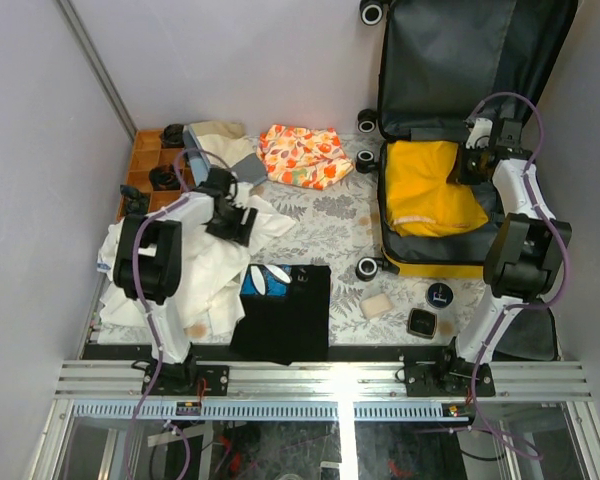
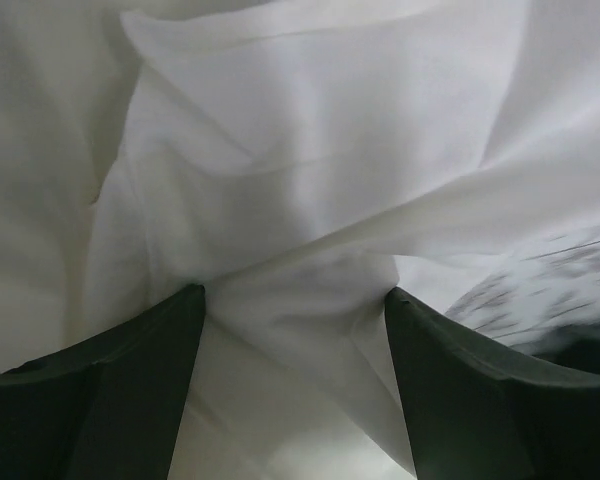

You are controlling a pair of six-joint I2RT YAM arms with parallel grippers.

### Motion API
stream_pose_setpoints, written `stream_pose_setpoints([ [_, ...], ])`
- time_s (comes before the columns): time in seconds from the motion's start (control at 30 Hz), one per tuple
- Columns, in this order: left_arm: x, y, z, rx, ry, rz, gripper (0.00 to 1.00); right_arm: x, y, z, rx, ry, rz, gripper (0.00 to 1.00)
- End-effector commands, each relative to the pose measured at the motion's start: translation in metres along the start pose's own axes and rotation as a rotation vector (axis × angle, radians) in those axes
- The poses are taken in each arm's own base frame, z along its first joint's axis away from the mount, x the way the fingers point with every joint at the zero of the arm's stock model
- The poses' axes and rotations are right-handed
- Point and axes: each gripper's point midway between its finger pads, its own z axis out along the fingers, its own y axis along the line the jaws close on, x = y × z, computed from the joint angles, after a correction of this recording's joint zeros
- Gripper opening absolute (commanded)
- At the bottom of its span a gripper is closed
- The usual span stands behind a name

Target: Pack the luggage

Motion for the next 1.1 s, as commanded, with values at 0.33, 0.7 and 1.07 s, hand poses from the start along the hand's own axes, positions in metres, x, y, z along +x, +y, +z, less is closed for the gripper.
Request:
stream_pose_setpoints([
  [0.33,0.109,0.128,-0.071,-0.224,0.126,-0.140,0.74,-0.016,-0.033,0.040,0.043,-0.066,0.026,0.00],
  [0.7,0.103,0.158,-0.123,-0.257,0.008,-0.187,0.75,-0.021,-0.001,0.071,-0.022,-0.083,0.102,0.00],
  [1.07,0.060,0.158,-0.159,-0.262,-0.141,-0.161,0.97,-0.007,0.004,0.061,-0.004,-0.044,0.136,0.01],
])
